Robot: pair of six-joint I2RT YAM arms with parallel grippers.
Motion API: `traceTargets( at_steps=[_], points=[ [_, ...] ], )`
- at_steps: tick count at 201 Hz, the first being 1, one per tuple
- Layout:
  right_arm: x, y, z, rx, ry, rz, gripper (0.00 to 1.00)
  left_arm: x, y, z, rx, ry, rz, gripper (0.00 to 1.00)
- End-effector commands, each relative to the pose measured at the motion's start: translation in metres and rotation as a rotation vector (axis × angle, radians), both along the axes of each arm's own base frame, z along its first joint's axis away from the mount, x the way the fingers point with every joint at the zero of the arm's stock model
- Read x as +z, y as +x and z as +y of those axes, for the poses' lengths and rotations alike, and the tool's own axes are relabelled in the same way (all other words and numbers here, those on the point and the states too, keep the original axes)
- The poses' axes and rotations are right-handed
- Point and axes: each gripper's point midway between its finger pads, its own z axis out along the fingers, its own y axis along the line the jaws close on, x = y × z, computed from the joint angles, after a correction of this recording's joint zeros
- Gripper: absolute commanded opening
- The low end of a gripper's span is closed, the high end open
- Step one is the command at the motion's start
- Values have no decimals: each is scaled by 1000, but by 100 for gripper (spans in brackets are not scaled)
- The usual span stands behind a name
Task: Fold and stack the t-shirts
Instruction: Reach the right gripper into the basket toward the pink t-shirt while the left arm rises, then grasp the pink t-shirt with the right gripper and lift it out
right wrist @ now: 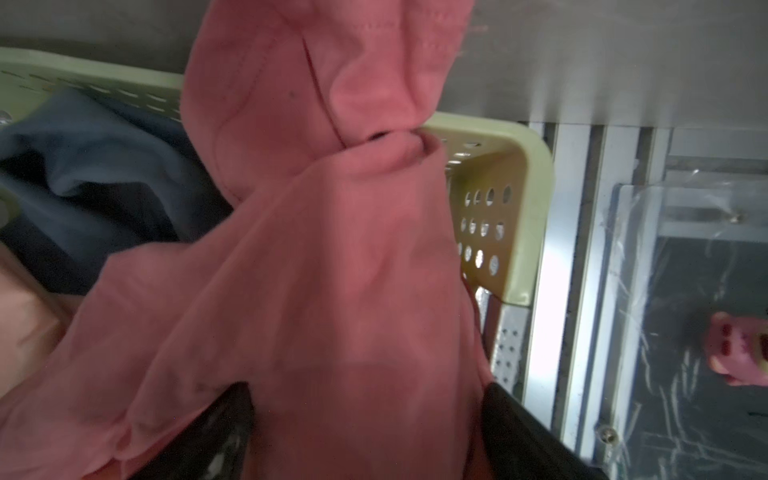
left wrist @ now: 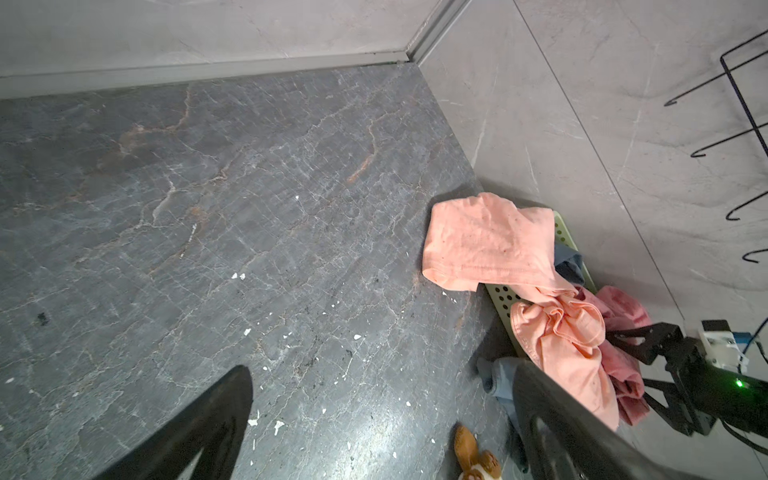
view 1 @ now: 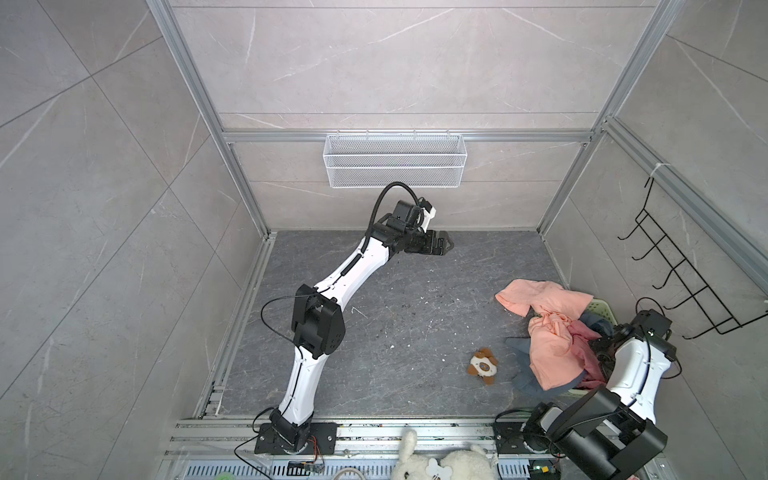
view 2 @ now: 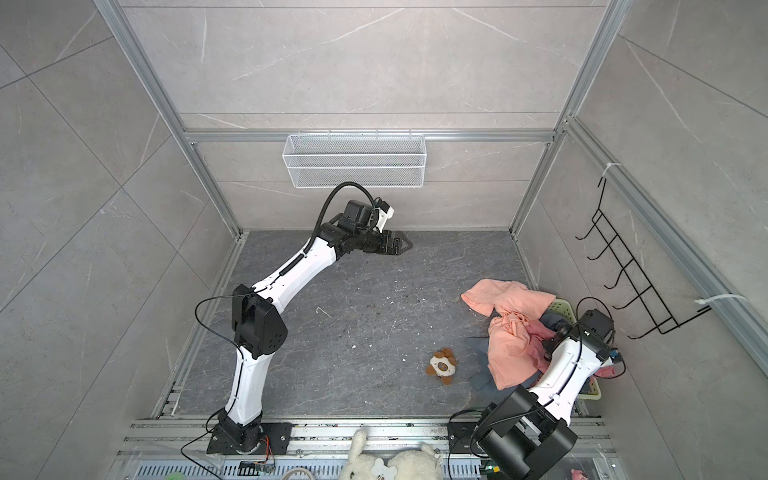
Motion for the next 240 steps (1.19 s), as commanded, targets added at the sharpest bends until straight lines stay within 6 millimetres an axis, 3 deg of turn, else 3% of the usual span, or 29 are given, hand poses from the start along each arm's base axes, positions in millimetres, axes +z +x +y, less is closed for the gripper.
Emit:
traceTargets(
  at_steps=[1,27,53,73,109,144,208,240],
  points=[
    [-8,6,0,17,21,-16,73,1,-24,-14,-112,-3,22,100],
    [-9,5,1,9,34,-9,40,-2,-41,-19,-175,-19,76,100],
    [0,5,0,14,15,-16,20,-2,-50,-18,-202,-18,105,100],
    [19,6,-1,15,-16,-41,2,0,-50,-18,-198,-21,105,100],
    [79,11,-4,27,-107,-125,0,7,-47,-24,-205,-57,93,100],
    [128,26,7,73,-116,-263,0,16,-46,-28,-218,-86,75,100],
    [184,69,54,147,-2,-672,0,35,-35,-29,-200,-146,17,100],
    [241,102,88,347,29,-951,0,49,-24,-29,-183,-224,9,100]
  ],
)
